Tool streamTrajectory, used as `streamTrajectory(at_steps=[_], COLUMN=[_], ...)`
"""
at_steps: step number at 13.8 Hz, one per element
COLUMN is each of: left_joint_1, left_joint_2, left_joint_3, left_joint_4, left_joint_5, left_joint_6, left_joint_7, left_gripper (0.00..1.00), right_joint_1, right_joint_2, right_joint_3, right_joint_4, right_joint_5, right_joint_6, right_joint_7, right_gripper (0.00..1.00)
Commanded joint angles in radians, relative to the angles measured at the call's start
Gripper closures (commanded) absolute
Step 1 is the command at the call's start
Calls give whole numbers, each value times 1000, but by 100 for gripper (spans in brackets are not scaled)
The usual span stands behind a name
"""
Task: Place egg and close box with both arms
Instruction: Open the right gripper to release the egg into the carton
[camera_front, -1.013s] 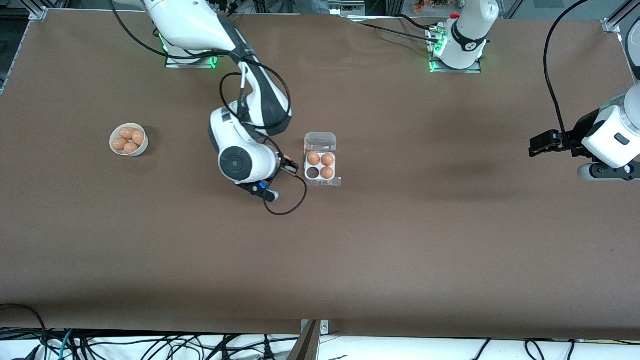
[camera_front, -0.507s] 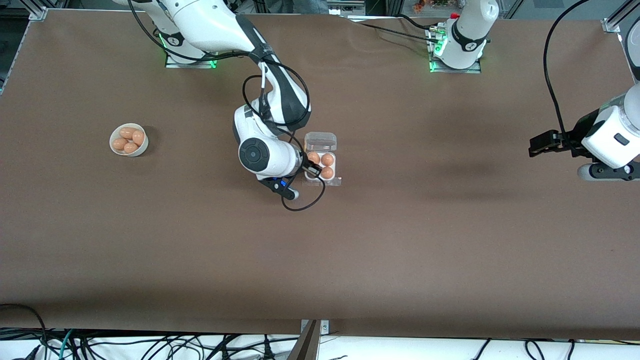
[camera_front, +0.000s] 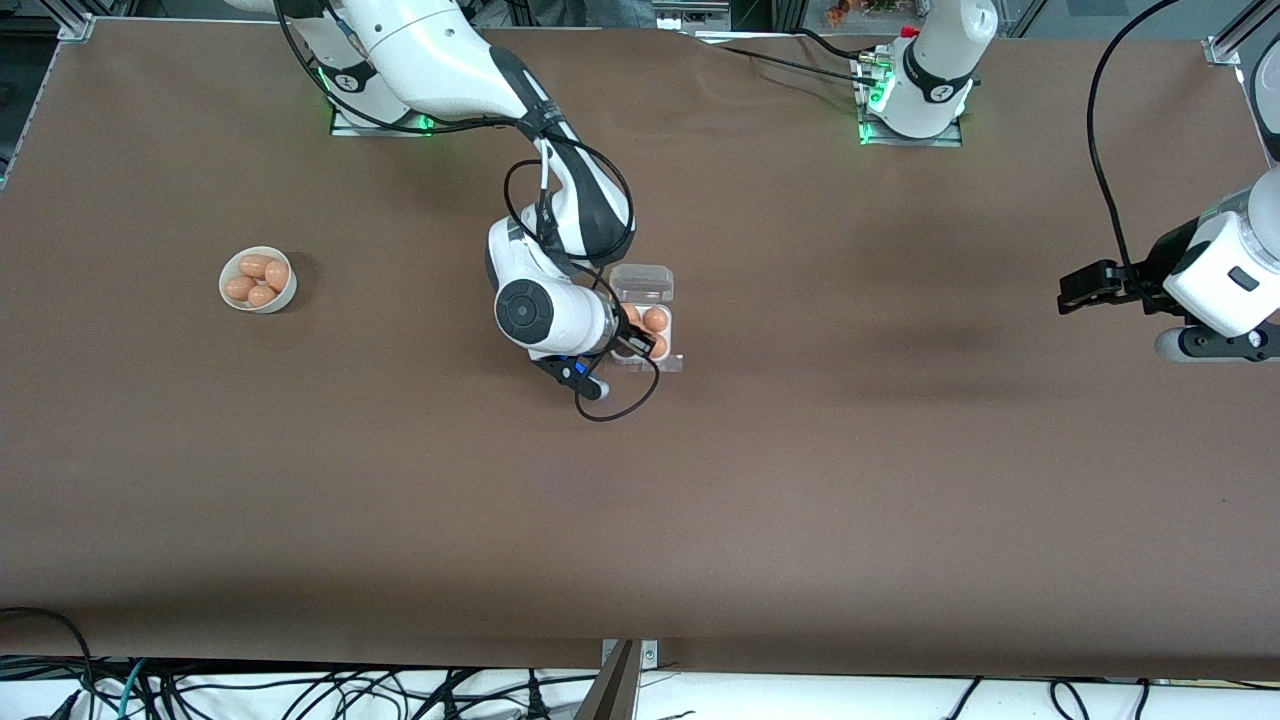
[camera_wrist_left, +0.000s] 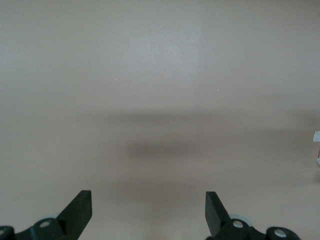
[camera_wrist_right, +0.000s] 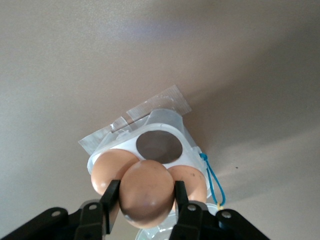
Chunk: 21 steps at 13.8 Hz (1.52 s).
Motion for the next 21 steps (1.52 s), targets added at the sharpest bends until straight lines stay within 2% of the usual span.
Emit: streamTrajectory(at_steps=[1, 6, 7, 9, 15, 21], left_joint_1=[-1, -2, -4, -2, -2, -2], left_joint_2=[3, 3, 3, 3, 8, 10], left_joint_3=[-1, -1, -1, -1, -1, -1], left_joint_4=[17, 17, 17, 17, 17, 17], left_joint_5=[27, 27, 27, 27, 25, 24], left_joint_6=[-6, -6, -6, -5, -6, -6], left_joint_7=[12, 12, 12, 12, 12, 12], left_gripper=[0, 0, 0, 0, 0, 0], right_joint_1=[1, 0, 0, 0, -12, -5], right_joint_2=[24, 35, 35, 32, 15, -48], right_joint_3=[2, 2, 2, -1, -19, -145], right_joint_4=[31, 31, 31, 32, 70, 74], right_joint_5=[5, -24, -24, -24, -24, -36], right_joint_6=[8, 10, 10, 10, -6, -32], right_joint_7=[7, 4, 8, 11, 7, -5], right_gripper=[60, 58, 50, 0, 0, 0])
